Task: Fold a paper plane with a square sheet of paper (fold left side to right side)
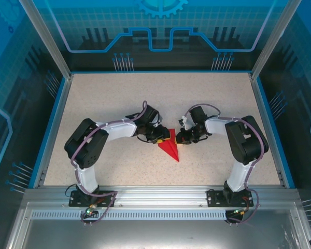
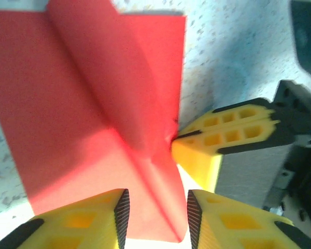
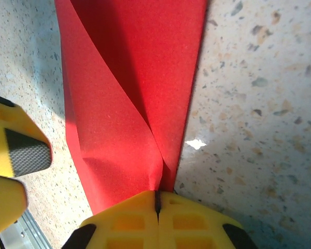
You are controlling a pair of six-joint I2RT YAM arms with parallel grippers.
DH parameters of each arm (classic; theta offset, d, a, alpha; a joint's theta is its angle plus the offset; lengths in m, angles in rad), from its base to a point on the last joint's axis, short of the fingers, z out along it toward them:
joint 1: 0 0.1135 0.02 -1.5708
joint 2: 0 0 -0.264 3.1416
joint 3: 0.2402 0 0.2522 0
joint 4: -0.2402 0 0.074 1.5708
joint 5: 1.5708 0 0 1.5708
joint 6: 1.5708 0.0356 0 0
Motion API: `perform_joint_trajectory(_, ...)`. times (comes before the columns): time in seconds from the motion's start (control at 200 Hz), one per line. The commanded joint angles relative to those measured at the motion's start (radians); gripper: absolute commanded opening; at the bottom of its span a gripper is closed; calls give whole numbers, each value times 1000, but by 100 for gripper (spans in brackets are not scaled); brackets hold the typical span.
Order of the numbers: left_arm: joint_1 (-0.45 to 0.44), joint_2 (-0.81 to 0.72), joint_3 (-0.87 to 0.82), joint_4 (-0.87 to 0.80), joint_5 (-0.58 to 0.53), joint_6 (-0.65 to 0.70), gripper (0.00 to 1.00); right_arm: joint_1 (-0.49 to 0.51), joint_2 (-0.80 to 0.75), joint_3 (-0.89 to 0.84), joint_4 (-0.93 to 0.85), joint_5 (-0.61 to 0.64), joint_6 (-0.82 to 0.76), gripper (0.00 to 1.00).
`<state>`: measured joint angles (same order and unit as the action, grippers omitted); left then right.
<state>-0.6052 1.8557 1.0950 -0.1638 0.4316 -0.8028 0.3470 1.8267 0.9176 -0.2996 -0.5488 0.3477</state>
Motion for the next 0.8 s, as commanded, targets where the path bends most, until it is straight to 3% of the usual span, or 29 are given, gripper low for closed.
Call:
perform_joint_trajectory(0.0,-10,31,50,-8,46,17,32,17,50,-8,-73,109,-12,3)
perform_joint_trajectory(0.44,-14,153,143,-10,62,16,29,26,59,1,-85,121,-19,3)
perform_joint_trajectory(0.795,-14,173,45,5,8,-6,30,26,62,13,-103,135,-31,3)
